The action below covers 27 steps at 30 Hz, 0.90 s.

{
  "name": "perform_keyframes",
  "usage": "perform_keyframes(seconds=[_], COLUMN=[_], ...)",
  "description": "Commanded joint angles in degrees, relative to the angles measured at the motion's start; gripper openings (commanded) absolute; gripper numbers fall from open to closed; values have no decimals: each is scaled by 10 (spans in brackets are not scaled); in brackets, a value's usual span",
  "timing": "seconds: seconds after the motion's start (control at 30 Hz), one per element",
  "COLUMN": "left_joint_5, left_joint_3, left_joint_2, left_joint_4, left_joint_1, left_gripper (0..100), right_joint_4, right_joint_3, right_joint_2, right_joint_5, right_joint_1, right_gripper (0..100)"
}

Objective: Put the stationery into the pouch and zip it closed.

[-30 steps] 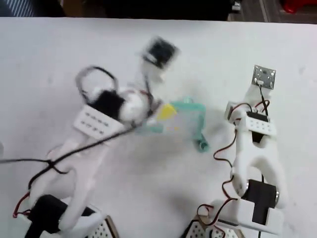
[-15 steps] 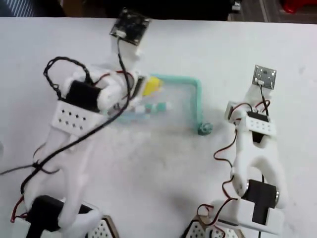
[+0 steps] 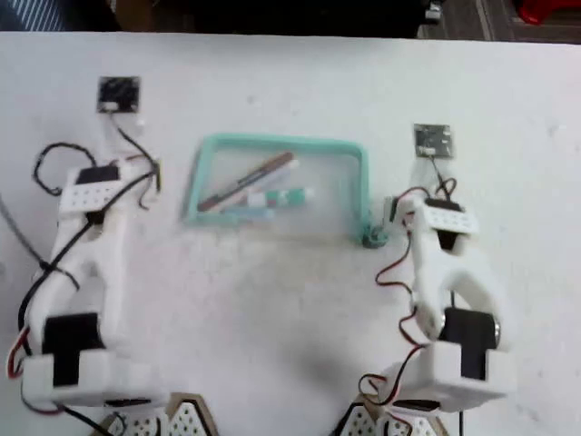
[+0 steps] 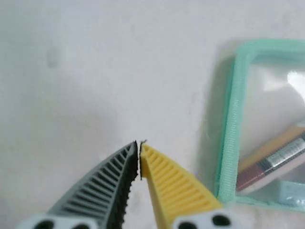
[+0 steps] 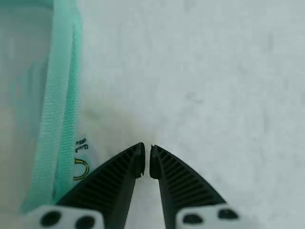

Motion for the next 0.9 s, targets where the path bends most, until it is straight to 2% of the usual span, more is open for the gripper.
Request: perform_keyframes(seconds=[0.0,0.23,0.47,0.63,0.87], left_joint_5=[-2,0,43,52,80], left_joint_3=[-35,-246,-420,-445,-444], left_joint_2=[64,223,343,364,363], left_joint_4=[-4,150,302,370,427], left_joint_1=[46,63,116,147,148], left_gripper=[34,24,24,24,24], right_joint_4=[41,97,162,197,253], right_joint_3=[-67,-160,-194,-193,-193], right_joint_2=[22,91,110,99,93], right_joint_5=[14,14,18,18,18], right_joint_1=[-10,-29,-58,-70,-71], right_gripper=[16,16,16,16,16])
